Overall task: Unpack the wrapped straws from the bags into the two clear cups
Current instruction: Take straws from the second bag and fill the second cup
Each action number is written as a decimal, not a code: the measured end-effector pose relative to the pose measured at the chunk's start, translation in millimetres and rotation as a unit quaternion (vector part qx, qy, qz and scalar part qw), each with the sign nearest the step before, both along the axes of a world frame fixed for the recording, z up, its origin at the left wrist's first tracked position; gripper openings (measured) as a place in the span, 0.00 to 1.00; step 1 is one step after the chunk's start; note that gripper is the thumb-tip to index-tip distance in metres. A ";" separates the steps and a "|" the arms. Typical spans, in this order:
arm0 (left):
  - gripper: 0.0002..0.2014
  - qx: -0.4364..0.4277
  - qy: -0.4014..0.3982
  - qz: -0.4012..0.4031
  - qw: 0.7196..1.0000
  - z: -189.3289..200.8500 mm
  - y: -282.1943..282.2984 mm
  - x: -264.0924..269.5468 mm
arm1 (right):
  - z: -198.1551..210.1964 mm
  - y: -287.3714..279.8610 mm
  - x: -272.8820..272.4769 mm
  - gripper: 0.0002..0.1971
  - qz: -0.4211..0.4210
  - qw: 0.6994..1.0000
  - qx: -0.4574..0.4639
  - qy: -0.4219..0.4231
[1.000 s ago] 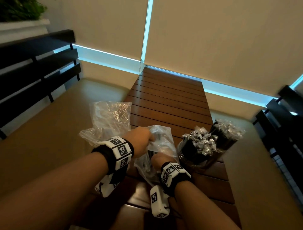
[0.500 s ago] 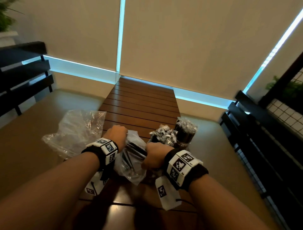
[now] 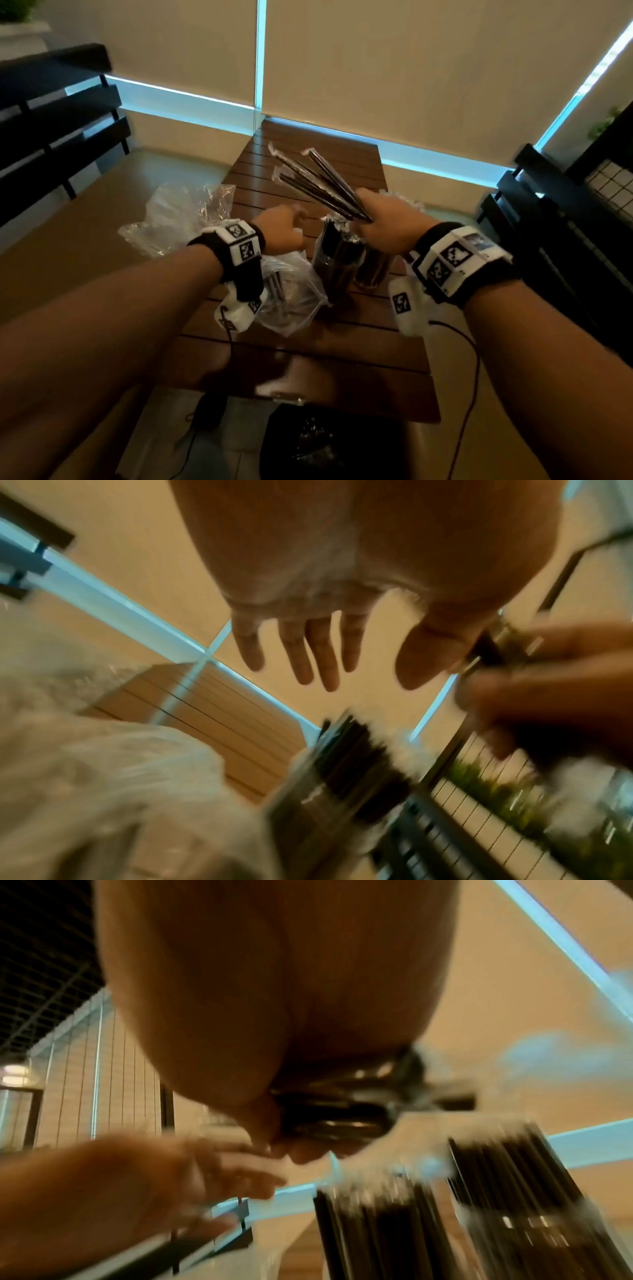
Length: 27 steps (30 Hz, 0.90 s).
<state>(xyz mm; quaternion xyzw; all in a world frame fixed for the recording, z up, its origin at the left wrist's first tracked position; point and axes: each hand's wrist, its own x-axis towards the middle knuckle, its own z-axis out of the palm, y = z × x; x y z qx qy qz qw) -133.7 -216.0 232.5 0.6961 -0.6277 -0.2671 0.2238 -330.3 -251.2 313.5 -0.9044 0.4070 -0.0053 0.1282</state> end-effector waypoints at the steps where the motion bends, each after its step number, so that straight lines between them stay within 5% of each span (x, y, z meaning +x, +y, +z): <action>1: 0.24 -0.028 0.112 -0.009 0.993 9.9 2.6 -4.1 | -16.6 -1.7 4.8 0.11 0.005 0.999 0.013 -0.052; 4: 0.17 -0.042 0.400 -0.044 0.914 34.1 11.6 -7.1 | -55.3 5.6 24.7 0.17 0.004 0.982 0.011 -0.190; 8: 0.10 -0.065 0.548 0.004 0.834 46.5 9.6 -5.1 | -78.3 17.4 58.0 0.22 0.000 0.961 0.008 -0.276; 10: 0.10 -0.099 0.556 0.057 0.823 49.8 5.2 -9.9 | -83.6 14.8 69.6 0.27 -0.004 0.966 -0.009 -0.258; 15: 0.12 -0.207 0.528 0.151 0.810 56.5 -5.8 -1.8 | -84.3 -11.0 52.9 0.35 -0.055 0.950 -0.237 -0.197; 19: 0.12 -0.233 0.546 0.185 0.783 58.5 -17.0 3.4 | -96.7 -36.3 23.8 0.52 -0.133 0.958 -0.154 -0.202; 22: 0.10 -0.237 0.535 0.165 0.794 53.6 -24.6 -6.5 | -114.4 -44.1 19.1 0.61 -0.146 0.968 -0.040 -0.199; 27: 0.10 -0.249 0.501 0.138 0.818 40.1 -38.1 -22.3 | -131.7 -46.6 23.1 0.60 -0.142 0.958 0.004 -0.250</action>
